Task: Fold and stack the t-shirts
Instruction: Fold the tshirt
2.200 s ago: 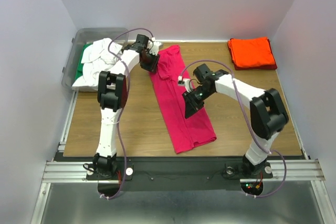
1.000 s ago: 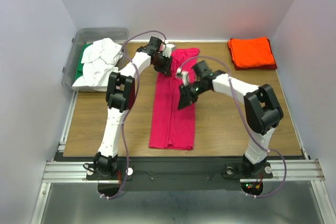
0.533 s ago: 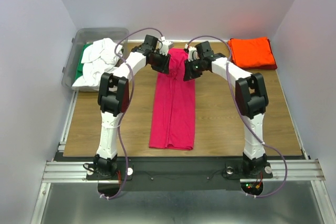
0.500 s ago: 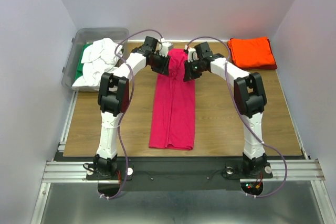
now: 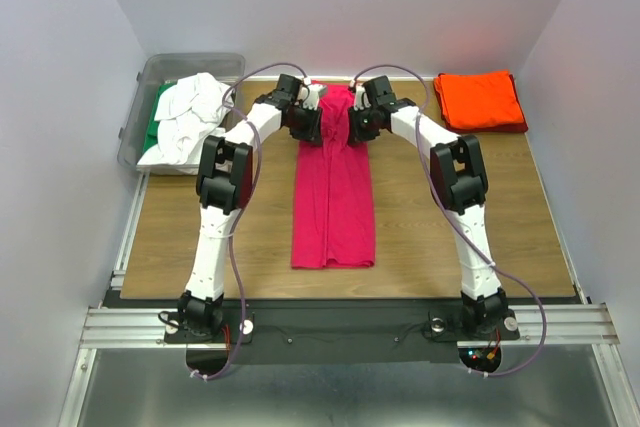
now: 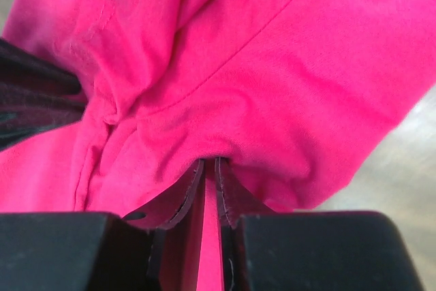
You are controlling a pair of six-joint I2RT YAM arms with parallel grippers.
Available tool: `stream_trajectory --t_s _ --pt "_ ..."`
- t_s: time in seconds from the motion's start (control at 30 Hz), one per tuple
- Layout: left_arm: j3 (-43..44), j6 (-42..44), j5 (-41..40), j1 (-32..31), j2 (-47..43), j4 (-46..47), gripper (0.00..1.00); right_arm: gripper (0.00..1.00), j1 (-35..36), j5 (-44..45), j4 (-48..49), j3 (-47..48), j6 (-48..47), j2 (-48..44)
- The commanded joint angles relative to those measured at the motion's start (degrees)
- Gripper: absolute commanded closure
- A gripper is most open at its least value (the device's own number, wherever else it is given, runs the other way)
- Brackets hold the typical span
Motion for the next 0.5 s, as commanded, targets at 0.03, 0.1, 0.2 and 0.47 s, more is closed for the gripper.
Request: stream_trajectory --t_s 0.03,0.1,0.2,0.47 --pt "8.16 0.2 -2.16 1.53 4.78 -2.71 0.68 0.82 -1.46 5.19 0.69 3.41 -0.3 3.93" --pt "9.58 1.08 -2.77 1.88 5.4 -3.07 0.67 0.8 -1.63 4.66 0.69 3.58 -0.91 3.49" --pt "10.99 2.84 -1.3 2.24 4.35 -3.15 0.61 0.73 -1.64 4.48 0.6 4.29 -3.01 1.13" --pt "0.82 7.23 6.19 2.41 -17.07 2.02 0.46 0.15 -1.46 -4.65 -1.59 -2.82 -10.4 -18.11"
